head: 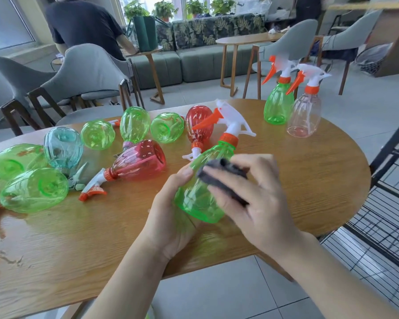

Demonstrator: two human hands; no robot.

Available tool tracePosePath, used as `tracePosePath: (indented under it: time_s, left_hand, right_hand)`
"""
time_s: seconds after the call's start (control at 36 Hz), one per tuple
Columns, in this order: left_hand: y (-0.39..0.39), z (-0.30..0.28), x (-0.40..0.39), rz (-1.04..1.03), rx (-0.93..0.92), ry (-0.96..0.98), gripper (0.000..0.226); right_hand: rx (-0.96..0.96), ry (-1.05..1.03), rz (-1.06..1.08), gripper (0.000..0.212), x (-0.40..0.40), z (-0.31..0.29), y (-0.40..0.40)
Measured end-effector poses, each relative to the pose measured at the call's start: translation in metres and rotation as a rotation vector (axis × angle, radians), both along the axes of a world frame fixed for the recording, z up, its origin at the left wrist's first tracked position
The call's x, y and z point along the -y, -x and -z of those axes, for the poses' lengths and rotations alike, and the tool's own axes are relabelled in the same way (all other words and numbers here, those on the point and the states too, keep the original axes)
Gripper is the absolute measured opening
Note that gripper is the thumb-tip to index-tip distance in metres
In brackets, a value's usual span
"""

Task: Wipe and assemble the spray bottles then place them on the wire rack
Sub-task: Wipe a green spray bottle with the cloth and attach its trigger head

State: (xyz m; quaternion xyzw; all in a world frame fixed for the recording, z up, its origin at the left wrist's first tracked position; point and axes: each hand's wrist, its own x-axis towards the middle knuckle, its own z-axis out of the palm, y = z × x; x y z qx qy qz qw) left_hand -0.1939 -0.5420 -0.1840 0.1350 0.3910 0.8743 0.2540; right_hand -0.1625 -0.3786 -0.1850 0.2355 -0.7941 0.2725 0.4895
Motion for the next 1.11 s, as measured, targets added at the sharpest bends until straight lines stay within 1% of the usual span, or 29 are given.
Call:
tracePosePath:
  time_s: [0.11,0.19,0.28,0.36,0.42,0.47,0.53,0.58,0.67,0.72,0.81,0.89,1.0,1.03,1.11]
  left_hand:
    - [0.001,0.003,0.001,0.02,0.002,0.022,0.078]
    - [0.001,0.003,0.0,0.007,-0.013,0.036,0.077]
    - [-0.001,0.002,0.001,-0.025,-0.033,0.042,0.083]
    - [-0.001,0.003,0.002,-0.069,-0.018,0.078,0.088]
    - [-0.001,0.003,0.0,-0.088,-0.004,0.107,0.08]
    - [-0.001,0.002,-0.001,-0.111,-0.014,0.157,0.07]
    - [-0.001,0.002,-0.002,-0.123,-0.013,0.177,0.066]
    - [-0.002,0.002,-0.002,-0.122,-0.006,0.165,0.064]
    - [-0.002,0.0,-0.002,-0.13,0.021,0.137,0.057]
    - [-0.003,0.0,-0.001,-0.087,0.054,0.1,0.053]
    - [-0.007,-0.002,0.001,0.041,0.126,0.035,0.058]
    - [-0.007,-0.003,0.003,0.071,0.155,0.006,0.065]
    - [-0.003,0.0,0.003,0.036,0.135,0.0,0.076]
    - [-0.002,0.0,0.002,0.03,0.115,-0.01,0.073]
    - [0.0,0.001,0.001,-0.004,0.054,0.019,0.054]
  right_hand:
    - [0.119,0.227,0.005,0.028,-0.007,-0.004,0.006]
    - [0.181,0.3,-0.006,0.03,-0.006,-0.002,0.006]
    - [0.165,0.269,-0.055,0.03,0.001,0.003,0.001]
    - [0.131,0.177,-0.06,0.03,0.003,0.006,-0.003]
    - [0.113,0.149,-0.019,0.03,0.0,0.004,-0.001]
    - [0.132,0.181,0.019,0.029,-0.004,0.001,0.002]
    - [0.162,0.213,0.024,0.028,-0.005,0.0,0.004]
    - [0.161,0.196,0.009,0.028,-0.002,0.001,0.002]
    - [0.12,0.109,-0.052,0.025,0.008,0.006,-0.005]
    - [0.071,0.003,-0.08,0.022,0.014,0.009,-0.009]
    - [0.0,-0.157,-0.072,0.02,0.019,0.015,-0.011]
    - [-0.048,-0.217,-0.04,0.02,0.017,0.017,-0.009]
    - [-0.093,-0.187,-0.025,0.021,0.008,0.013,-0.005]
    - [-0.093,-0.168,-0.018,0.02,0.006,0.011,-0.004]
    - [-0.053,-0.066,0.009,0.021,-0.002,0.005,0.002]
